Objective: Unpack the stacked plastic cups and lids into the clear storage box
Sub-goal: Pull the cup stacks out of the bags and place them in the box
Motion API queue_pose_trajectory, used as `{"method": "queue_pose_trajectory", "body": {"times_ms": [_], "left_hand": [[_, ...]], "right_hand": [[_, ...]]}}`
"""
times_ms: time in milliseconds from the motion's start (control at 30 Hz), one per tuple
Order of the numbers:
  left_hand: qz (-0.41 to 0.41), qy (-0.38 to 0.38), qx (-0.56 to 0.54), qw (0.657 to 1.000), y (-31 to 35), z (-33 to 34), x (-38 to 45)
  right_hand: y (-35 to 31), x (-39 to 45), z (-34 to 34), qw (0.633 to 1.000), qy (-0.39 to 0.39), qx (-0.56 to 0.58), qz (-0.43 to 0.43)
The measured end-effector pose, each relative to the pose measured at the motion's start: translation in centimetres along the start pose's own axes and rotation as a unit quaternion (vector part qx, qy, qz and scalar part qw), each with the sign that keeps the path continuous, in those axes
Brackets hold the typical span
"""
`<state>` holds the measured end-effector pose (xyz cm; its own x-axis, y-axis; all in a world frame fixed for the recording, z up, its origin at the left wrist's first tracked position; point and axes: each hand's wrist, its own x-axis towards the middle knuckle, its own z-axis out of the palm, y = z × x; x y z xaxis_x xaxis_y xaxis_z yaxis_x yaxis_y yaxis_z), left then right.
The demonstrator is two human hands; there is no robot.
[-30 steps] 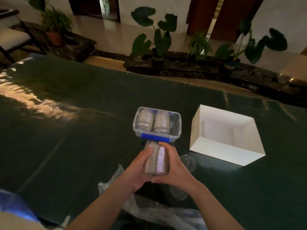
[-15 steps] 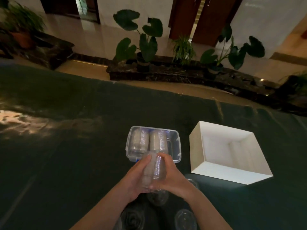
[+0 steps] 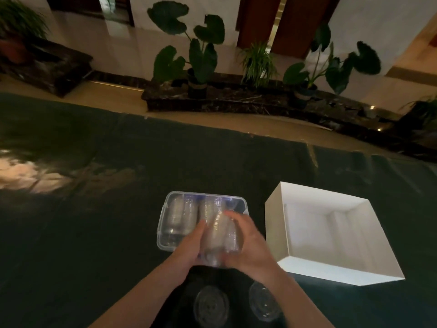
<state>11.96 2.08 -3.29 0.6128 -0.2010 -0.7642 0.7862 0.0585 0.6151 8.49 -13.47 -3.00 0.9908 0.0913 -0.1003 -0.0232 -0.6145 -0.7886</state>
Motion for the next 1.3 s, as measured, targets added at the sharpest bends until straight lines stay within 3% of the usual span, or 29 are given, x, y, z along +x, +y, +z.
{"method": "queue_pose_trajectory", "body": {"times_ms": [33, 67, 133, 167, 200, 300, 433, 533, 700, 867, 1200, 1300], "left_hand": [[0.074, 0.040, 0.114, 0.990, -0.1, 0.1, 0.8], [0.186, 0.067, 0.258, 0.946, -0.4, -0.3, 1.7], [0.393, 0.082, 0.533, 0.745, -1.1, -1.5, 3.7], [0.436, 0.053, 0.613, 0.657, -1.4, -1.8, 4.6], [0.449, 0.019, 0.663, 0.598, -1.5, -1.9, 5.3], [0.456, -0.038, 0.728, 0.511, -1.6, -1.1, 7.8], [0.468, -0.043, 0.778, 0.416, -1.1, -1.0, 9.7], [0.481, -0.027, 0.801, 0.354, -0.2, -2.0, 9.9], [0.483, 0.001, 0.797, 0.361, -0.1, -3.7, 9.9], [0.469, 0.024, 0.780, 0.413, -0.3, -4.0, 10.0], [0.455, 0.087, 0.707, 0.533, -1.0, -4.7, 9.1], [0.426, 0.087, 0.721, 0.539, -1.1, -4.8, 8.9]], "right_hand": [[0.5, 0.5, -0.7, 0.999, 0.026, 0.031, 0.018], [1.1, 1.0, -1.5, 0.996, 0.053, 0.066, 0.033], [2.4, 2.1, -3.0, 0.988, 0.096, 0.111, 0.045], [3.0, 2.5, -3.7, 0.987, 0.106, 0.113, 0.044], [3.4, 2.8, -4.1, 0.987, 0.111, 0.107, 0.044], [4.0, 3.4, -4.5, 0.989, 0.109, 0.093, 0.044], [4.4, 3.7, -4.3, 0.992, 0.091, 0.074, 0.048], [4.6, 3.4, -4.1, 0.990, 0.041, 0.121, 0.061], [4.9, 2.1, -3.1, 0.977, -0.122, 0.157, 0.071], [5.4, 0.8, -2.3, 0.958, -0.225, 0.150, 0.100], [3.8, 2.7, -1.0, 0.940, -0.258, 0.197, 0.109], [4.0, 2.8, -1.3, 0.932, -0.253, 0.230, 0.123]]}}
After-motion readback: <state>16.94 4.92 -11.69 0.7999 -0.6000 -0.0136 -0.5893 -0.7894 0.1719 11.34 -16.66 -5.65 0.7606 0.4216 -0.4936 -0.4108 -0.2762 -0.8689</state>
